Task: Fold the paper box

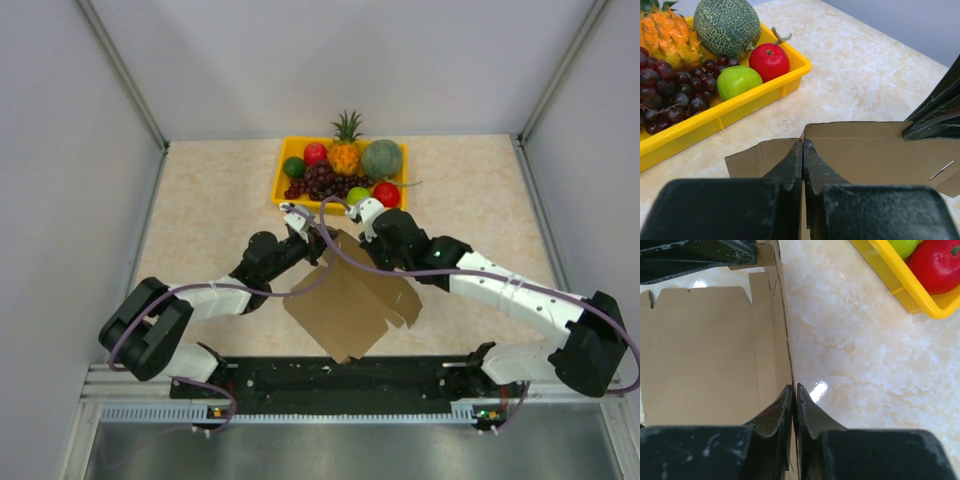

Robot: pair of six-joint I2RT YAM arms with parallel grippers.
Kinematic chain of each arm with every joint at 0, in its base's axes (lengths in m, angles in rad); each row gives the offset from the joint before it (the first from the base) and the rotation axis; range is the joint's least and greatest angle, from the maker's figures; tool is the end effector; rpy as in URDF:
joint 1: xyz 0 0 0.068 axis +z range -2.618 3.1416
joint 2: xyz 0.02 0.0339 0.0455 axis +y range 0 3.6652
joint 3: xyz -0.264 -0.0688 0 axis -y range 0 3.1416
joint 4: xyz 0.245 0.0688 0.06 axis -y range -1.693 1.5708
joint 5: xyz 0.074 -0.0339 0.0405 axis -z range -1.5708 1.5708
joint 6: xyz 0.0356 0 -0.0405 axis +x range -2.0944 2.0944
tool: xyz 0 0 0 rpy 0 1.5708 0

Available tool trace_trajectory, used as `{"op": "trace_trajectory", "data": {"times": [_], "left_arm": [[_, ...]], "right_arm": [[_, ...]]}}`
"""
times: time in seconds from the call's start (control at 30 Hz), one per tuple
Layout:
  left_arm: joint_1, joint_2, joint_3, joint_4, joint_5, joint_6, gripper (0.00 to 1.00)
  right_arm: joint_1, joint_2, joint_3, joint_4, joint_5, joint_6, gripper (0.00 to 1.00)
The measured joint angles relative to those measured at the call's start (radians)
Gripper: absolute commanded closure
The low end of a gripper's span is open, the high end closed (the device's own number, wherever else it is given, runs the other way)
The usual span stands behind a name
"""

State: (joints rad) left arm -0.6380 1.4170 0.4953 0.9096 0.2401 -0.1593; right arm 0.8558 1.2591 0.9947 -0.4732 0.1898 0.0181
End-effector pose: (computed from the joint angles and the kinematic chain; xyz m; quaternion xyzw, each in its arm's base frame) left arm 0.2231 -0.1760 0.2142 0.2492 0.6662 -0.3494 0.6100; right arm 0.1833 0.2009 0.2854 -0.3352 0.8473 0.0920 0.4017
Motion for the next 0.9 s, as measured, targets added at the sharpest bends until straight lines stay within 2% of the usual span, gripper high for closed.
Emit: {"op": "trace_trajectory", "data": {"times": [0.1,0.17,0.2,0.3,0.53,0.63,0.67,0.8,0.9], "left_arm": [[-0.001,0.0,0.0,0.0,-0.002,0.0,1.0],[-0.001,0.0,0.0,0.0,-0.003,-0.003,1.0],[-0.001,0.0,0.0,0.0,-0.003,-0.005,1.0],[-0.001,0.0,0.0,0.002,-0.003,-0.009,1.0],[-0.001,0.0,0.0,0.003,-0.007,-0.01,1.0],[-0.001,0.0,0.0,0.008,-0.006,-0.011,1.0],[-0.003,0.0,0.0,0.01,-0.006,-0.011,0.97],[-0.005,0.0,-0.002,0.011,-0.014,-0.023,0.66],[-0.002,-0.014,-0.022,0.01,-0.034,-0.056,0.66]], "right_arm": [[0.0,0.006,0.0,0.0,-0.003,-0.019,1.0],[0.0,0.006,0.0,0.001,-0.003,-0.031,0.81],[0.0,0.006,0.0,0.001,-0.005,-0.038,0.8],[0.0,0.006,0.0,-0.004,-0.008,-0.052,0.82],[0.0,-0.027,-0.032,-0.014,-0.013,-0.045,0.99],[0.0,-0.052,-0.043,-0.021,-0.018,-0.044,1.0],[0.0,-0.056,-0.046,-0.023,-0.02,-0.044,1.0],[0.0,-0.055,-0.047,-0.023,-0.021,-0.058,1.0],[0.0,-0.055,-0.052,-0.021,-0.006,-0.089,1.0]]}}
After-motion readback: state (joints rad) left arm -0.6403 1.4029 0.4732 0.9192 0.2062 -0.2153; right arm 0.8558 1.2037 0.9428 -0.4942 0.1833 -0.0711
